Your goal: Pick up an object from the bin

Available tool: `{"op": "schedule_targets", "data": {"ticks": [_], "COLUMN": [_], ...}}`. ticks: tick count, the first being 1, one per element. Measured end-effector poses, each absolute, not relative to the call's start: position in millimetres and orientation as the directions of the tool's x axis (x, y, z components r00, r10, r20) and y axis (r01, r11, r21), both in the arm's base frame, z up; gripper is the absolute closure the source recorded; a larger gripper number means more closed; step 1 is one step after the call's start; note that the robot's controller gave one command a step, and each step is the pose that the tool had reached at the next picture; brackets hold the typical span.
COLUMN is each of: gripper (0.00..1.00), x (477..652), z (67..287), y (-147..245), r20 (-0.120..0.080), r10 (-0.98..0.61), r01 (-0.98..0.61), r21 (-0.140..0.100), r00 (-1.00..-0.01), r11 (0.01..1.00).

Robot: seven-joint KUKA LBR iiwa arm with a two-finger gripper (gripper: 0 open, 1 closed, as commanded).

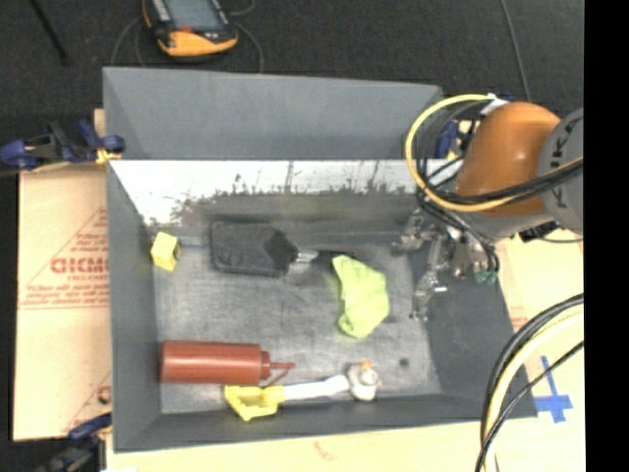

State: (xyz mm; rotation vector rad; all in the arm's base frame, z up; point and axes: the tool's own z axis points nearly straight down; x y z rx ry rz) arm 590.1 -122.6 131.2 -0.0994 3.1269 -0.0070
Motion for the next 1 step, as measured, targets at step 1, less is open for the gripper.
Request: {"op": "schedule_targets", "data": {"ticks": [1], "gripper": [0.0], "x": [587.1], "z": [96.8], "y": [-62.4], "r20": [-0.004], "r10": [-0.144], "r01": [-0.144], "r21": [-0.002], "r00": [-0.99], "r11": [0.99]}}
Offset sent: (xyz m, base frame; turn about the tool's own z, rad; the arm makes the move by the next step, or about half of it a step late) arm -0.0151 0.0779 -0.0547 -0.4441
